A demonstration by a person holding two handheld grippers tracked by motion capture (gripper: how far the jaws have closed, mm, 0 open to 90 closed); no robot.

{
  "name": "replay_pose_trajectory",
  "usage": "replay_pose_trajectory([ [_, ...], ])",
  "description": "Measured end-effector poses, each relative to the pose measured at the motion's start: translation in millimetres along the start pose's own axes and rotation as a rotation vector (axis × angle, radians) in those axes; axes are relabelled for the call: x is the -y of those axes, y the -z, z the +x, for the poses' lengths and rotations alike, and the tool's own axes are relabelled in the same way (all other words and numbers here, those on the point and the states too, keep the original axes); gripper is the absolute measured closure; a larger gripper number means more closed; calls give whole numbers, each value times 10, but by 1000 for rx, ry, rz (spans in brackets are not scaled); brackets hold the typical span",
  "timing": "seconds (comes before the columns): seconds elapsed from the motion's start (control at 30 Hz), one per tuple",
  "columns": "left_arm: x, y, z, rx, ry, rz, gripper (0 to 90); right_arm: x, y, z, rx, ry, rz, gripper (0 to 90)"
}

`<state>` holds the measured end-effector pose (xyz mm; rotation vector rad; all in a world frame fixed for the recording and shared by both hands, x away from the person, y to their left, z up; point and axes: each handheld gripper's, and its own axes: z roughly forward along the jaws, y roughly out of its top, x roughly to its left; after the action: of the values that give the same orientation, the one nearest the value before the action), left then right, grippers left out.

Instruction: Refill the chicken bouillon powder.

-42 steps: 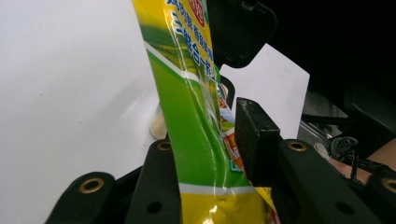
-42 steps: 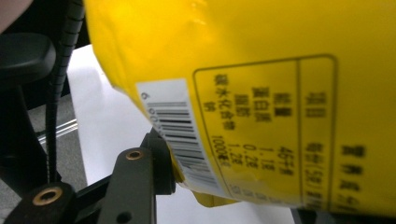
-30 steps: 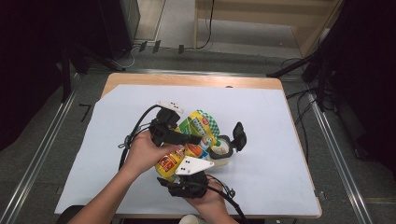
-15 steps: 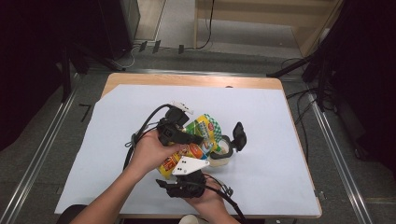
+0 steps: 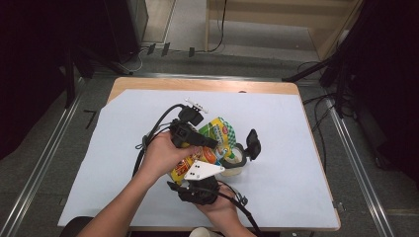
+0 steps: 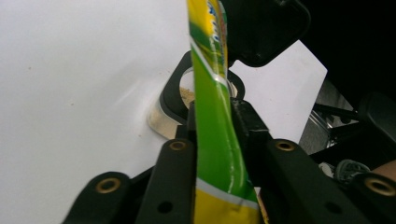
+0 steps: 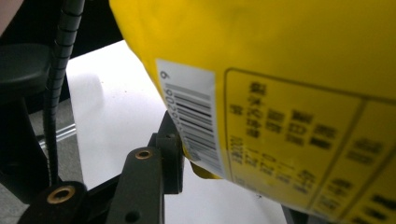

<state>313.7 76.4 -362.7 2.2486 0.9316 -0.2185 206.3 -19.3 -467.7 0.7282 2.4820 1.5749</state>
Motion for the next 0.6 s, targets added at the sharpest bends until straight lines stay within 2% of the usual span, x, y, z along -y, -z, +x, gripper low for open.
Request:
replay_pose_trajectory([
  [0.07,9,-5,-2,-9,-8,6,742,-4,19,-19,-6,-23,-15,630],
  [0.13,27,15,3,5,-13,-6,698,-19,51,-47,-27,-65,-34,631],
  [0.23,53,60,1,14,-13,-23,667,-28,83,-67,-23,-58,-52,631],
  [0.37,98,102,1,1,-14,-22,634,-34,98,-86,-58,-84,-71,627],
  [0.43,120,110,21,10,-5,-17,630,-30,94,-79,-57,-83,-66,624],
  [0.5,136,116,32,7,3,-13,641,-24,89,-80,-64,-88,-64,624],
  [0.6,145,116,9,-37,-27,0,758,-20,67,-70,-59,-85,-50,624],
])
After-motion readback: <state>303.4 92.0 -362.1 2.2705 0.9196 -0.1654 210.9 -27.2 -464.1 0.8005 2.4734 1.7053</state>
